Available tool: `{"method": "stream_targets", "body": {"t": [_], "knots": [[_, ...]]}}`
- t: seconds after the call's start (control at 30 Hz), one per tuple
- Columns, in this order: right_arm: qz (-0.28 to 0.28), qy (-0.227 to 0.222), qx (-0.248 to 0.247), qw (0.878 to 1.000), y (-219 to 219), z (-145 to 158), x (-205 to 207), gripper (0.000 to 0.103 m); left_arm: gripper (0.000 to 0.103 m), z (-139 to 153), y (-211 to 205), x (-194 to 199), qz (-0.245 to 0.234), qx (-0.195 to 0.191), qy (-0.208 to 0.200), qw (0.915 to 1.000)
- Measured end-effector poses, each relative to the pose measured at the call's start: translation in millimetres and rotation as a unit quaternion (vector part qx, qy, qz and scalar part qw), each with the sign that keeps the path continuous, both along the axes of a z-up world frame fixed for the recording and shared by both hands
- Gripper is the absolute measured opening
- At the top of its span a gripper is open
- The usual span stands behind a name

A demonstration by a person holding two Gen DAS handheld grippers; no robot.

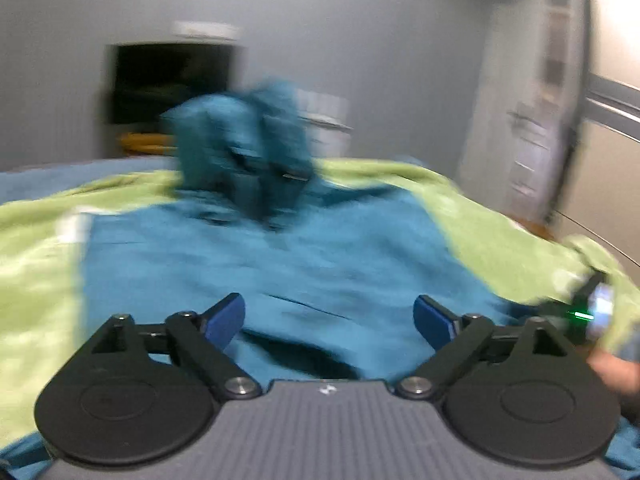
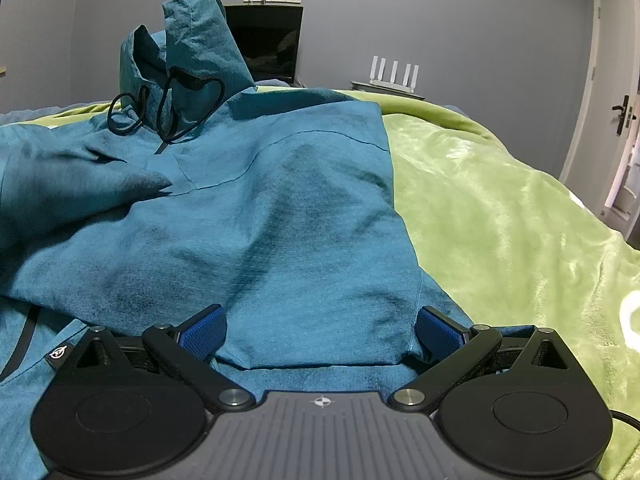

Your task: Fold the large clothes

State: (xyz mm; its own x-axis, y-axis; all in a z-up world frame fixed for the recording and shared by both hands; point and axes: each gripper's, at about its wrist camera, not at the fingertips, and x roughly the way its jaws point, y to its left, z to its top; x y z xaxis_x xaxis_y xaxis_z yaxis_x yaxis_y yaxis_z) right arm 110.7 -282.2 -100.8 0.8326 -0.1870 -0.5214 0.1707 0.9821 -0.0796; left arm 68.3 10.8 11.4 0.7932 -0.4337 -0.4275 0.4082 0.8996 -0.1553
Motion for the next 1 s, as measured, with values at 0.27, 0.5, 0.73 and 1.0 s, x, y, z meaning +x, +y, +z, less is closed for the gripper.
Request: {"method": "stream_targets", "body": {"t": [0.27,0.5,0.73,1.0], "knots": [[0.107,-0.103,-0.083,0.985,52,52,-39,0.102,0.095,-35,79,25,0.213,-0.009,0.076,0.9740],[0.252,-0.039,-0.034,0.966,148,93,-15,0.097,0.096,-45,84,32,0.217,-0.028,0.087,0.9720],[0.258,0.070,-0.124,0.956,221,52,38,0.051,0.095,-43,85,23,0.203,-0.023,0.084,0.9754],[0.148,-0.047,-0.057,0.986,141,72,26,0.006,0.095,-46,86,27,0.201,-0.024,0.096,0.9746]]}}
